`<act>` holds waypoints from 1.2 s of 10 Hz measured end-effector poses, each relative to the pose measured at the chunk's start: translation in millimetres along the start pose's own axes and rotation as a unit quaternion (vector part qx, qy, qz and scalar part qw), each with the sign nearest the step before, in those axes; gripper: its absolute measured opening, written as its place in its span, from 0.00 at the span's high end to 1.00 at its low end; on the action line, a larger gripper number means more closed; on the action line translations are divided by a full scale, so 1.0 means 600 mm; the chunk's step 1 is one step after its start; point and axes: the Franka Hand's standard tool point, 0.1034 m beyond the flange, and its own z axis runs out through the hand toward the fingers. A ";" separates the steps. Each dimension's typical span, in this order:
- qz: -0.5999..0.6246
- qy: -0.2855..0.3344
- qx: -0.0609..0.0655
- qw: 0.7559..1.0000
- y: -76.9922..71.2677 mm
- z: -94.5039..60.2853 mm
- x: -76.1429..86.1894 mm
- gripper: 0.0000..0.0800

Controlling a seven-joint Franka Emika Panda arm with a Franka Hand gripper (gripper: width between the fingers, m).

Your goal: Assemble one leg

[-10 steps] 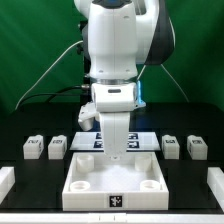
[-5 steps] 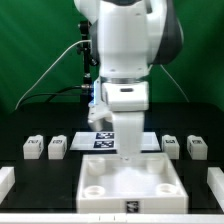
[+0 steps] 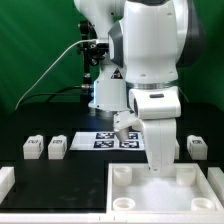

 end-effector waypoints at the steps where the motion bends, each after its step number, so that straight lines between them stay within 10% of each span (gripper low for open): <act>1: 0.006 -0.001 0.006 1.000 0.000 0.001 0.013 0.93; 6: 0.008 -0.004 0.018 1.000 0.000 0.001 0.015 0.93; 10: 0.010 -0.004 0.018 1.000 0.000 0.002 0.013 0.29; 12: 0.010 -0.004 0.018 1.000 0.000 0.002 0.012 0.22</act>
Offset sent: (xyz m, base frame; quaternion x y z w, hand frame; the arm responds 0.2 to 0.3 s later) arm 0.0178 0.0143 0.0045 -0.0034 0.0281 -0.0082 0.9996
